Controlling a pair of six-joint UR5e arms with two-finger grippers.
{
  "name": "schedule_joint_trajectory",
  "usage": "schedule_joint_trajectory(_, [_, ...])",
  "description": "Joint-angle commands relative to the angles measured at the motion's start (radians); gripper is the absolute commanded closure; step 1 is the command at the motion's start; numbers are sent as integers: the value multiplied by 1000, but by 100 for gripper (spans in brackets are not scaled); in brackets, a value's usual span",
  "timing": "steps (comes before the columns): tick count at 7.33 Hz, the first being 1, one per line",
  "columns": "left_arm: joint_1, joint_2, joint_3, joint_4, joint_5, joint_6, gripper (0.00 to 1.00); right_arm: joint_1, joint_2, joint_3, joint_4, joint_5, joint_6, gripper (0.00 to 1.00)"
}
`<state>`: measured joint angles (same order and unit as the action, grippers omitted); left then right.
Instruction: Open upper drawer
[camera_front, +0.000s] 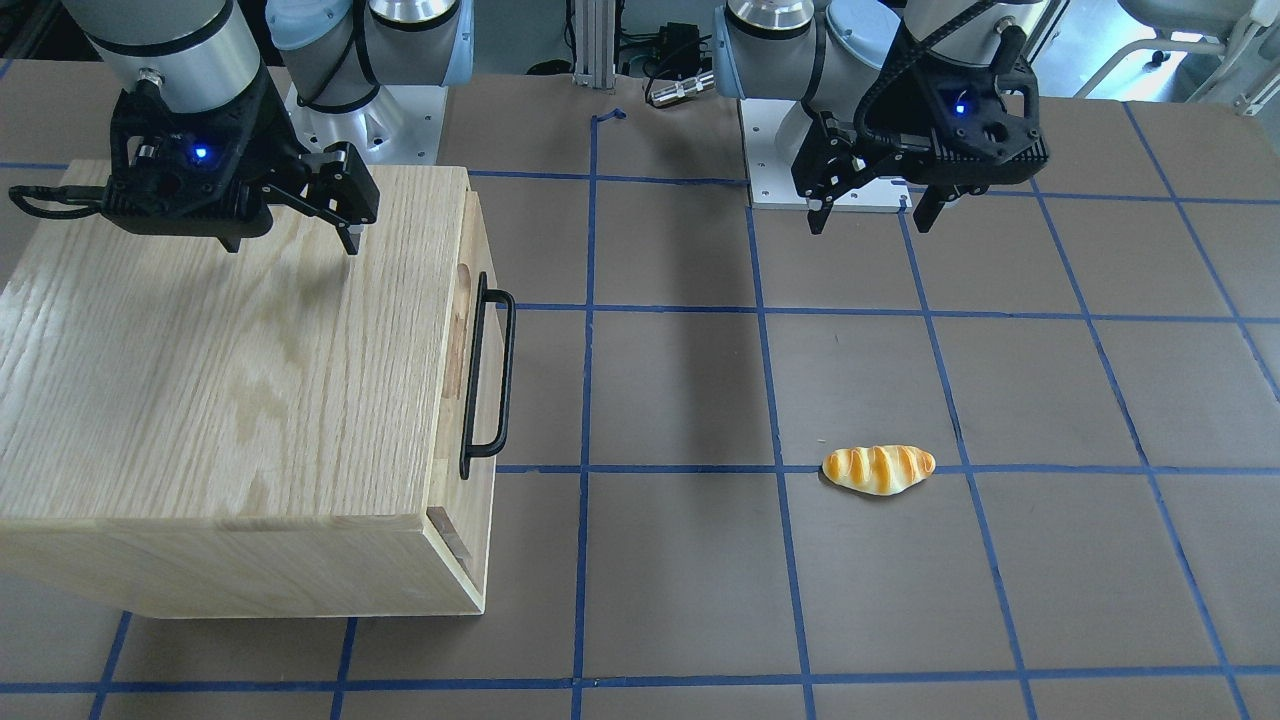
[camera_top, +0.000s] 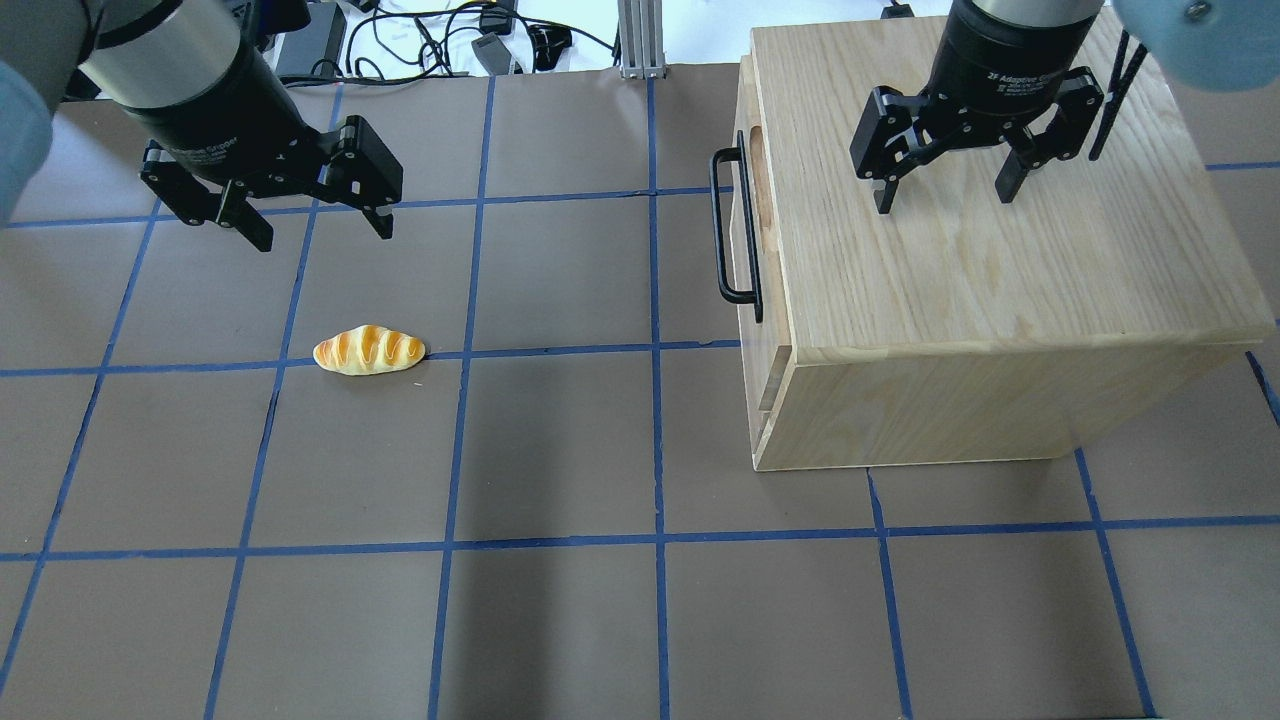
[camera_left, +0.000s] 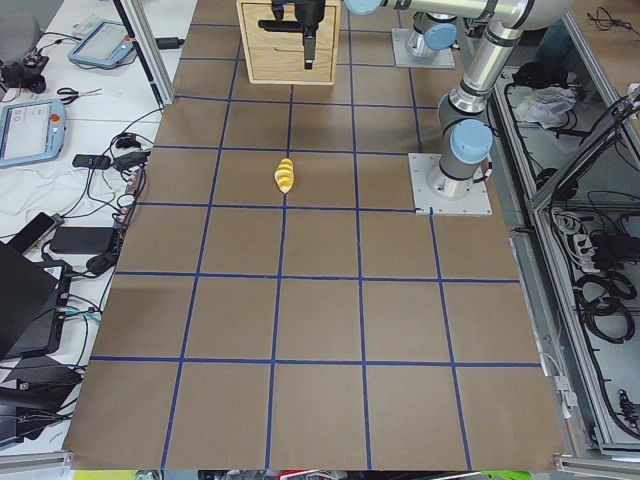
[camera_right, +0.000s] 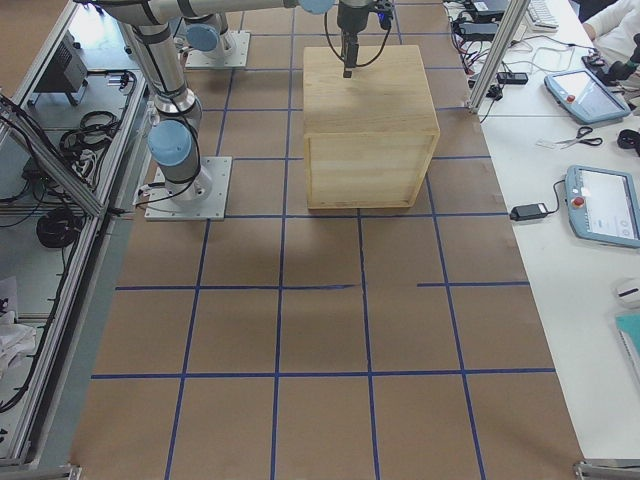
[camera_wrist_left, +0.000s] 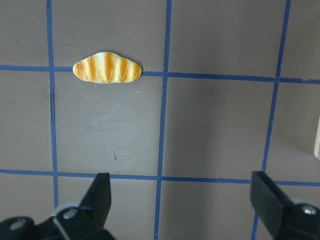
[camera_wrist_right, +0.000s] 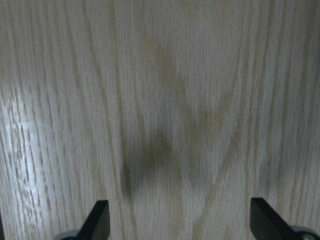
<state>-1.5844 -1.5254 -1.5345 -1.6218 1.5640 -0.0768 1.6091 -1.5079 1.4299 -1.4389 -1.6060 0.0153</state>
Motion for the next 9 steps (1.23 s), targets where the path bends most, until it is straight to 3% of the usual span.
schedule_joint_trajectory(1, [-3,-13,2,-26,-2,-1,0,0,0,0,0,0,0,0])
schedule_joint_trajectory(2, [-8,-37,10,-26,-22,-9,0,0,0,1,0,0,0,0])
schedule_joint_trajectory(3, [-12,-67,16,-17,-103,-61,0,0,0,0,0,0,0,0])
schedule_joint_trajectory(4, [-55,-102,20,18,-107,-102,0,0,0,0,0,0,-2,0])
schedule_joint_trajectory(7, [-257,-261,23,364,-180,-226,0,0,0,1,0,0,-2,0])
schedule_joint_trajectory(9, [-307,-323,19,489,-252,-274,0,0,0,0,0,0,0,0])
